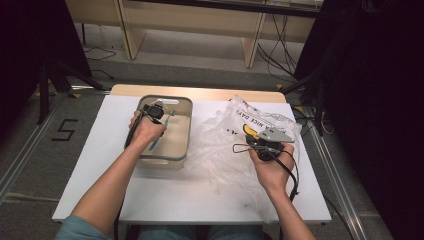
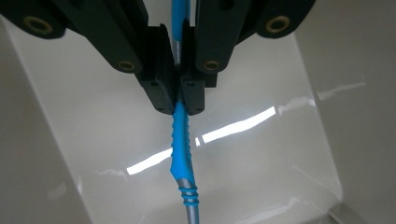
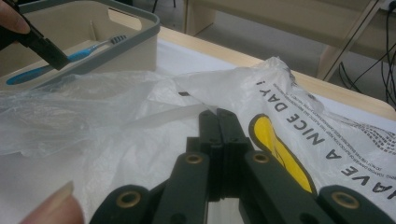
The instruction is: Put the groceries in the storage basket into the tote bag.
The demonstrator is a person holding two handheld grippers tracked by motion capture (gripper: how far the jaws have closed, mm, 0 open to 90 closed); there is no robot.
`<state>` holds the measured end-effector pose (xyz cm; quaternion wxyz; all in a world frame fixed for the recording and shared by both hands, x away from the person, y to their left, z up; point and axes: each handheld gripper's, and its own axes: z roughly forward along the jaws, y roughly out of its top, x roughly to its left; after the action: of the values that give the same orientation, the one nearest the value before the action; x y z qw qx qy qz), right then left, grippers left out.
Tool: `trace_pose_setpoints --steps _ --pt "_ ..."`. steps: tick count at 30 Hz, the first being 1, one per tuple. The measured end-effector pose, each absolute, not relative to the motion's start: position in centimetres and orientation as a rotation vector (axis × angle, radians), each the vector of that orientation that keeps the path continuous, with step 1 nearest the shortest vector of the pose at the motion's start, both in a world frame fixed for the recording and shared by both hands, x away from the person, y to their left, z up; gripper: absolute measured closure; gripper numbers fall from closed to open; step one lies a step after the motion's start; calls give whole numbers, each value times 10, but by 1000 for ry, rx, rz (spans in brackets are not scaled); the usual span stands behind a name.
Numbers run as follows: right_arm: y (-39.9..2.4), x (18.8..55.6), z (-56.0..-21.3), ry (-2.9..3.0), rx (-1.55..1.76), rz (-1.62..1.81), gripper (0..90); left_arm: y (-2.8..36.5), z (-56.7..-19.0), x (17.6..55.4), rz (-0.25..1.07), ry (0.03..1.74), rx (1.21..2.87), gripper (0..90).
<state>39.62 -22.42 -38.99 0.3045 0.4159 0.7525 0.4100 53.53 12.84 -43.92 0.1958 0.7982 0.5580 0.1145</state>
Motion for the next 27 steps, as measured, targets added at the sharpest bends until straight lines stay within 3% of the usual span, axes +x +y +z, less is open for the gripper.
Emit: trace_pose_setpoints --steps 27 --pt "-223 396 -390 1990 1098 1093 900 135 -414 522 392 1486 2094 841"
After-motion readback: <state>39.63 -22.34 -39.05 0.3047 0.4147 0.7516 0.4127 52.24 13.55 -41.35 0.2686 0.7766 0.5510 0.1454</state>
